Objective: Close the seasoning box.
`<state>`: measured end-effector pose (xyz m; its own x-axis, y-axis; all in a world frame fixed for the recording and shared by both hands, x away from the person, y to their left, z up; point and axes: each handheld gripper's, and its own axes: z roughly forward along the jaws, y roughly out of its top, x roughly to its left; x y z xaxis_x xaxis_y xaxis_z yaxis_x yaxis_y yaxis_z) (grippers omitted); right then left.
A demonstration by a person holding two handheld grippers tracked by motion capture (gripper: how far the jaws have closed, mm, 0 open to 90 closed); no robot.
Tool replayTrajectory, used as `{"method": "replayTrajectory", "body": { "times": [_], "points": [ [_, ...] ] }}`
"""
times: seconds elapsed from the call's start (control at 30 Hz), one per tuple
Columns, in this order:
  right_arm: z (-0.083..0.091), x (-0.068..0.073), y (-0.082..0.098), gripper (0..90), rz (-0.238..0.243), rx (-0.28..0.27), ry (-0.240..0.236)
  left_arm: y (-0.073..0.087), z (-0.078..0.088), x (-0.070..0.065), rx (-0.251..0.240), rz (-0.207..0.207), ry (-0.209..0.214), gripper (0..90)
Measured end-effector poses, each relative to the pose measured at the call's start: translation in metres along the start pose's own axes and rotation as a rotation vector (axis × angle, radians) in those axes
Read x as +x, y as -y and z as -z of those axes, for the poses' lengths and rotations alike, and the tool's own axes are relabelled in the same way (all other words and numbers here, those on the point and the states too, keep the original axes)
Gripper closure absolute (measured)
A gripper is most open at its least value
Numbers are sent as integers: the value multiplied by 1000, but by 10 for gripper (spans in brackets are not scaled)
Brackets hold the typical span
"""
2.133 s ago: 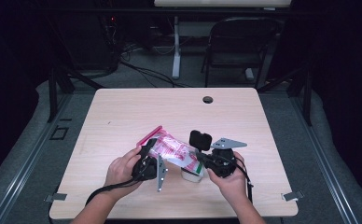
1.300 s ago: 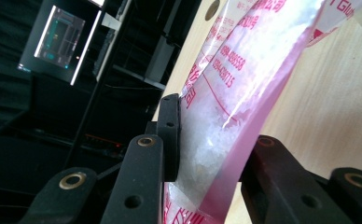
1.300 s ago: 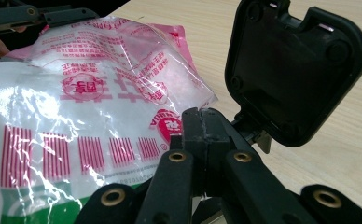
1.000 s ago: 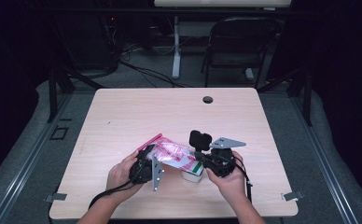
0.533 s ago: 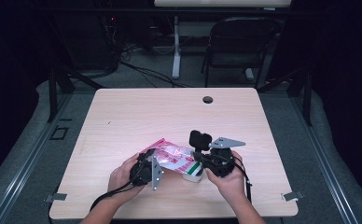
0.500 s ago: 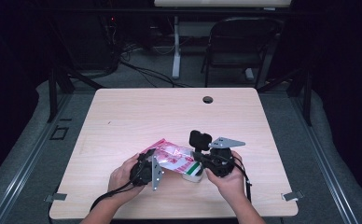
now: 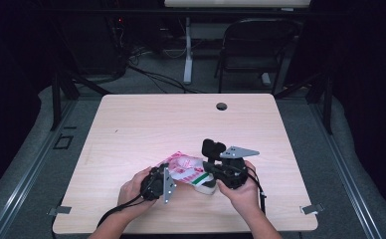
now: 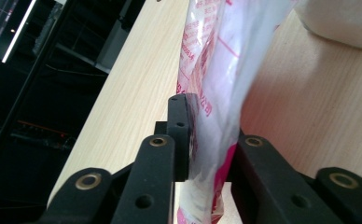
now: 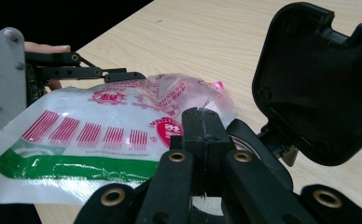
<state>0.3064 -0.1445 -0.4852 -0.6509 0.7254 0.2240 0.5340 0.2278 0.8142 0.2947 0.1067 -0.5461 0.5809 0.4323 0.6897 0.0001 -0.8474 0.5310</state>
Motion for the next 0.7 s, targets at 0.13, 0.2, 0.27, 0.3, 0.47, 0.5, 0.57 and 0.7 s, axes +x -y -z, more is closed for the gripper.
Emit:
{"method": "replayTrajectory", "body": {
  "times": [0.13,0.2,0.27,0.3,0.47,0.5,0.57,0.7],
  "points": [
    [0,1,0,900,0,-2,4,1,-2,0,5,23,24,849],
    [0,1,0,900,-1,-2,0,1,-2,1,3,30,28,855],
    [0,1,0,900,-7,-7,-3,2,-3,2,2,45,44,857],
    [0,1,0,900,-4,-4,-4,3,-3,3,6,51,53,858],
    [-1,0,0,900,-16,5,-22,6,-5,5,2,100,90,861],
    [-1,0,0,900,-21,-1,-25,6,-5,5,-1,105,96,862],
    [0,0,0,832,-33,-16,-24,8,-6,6,-1,120,107,862],
    [2,-2,-1,821,-37,-28,-33,9,-6,8,-3,134,117,863]
  ]
}}
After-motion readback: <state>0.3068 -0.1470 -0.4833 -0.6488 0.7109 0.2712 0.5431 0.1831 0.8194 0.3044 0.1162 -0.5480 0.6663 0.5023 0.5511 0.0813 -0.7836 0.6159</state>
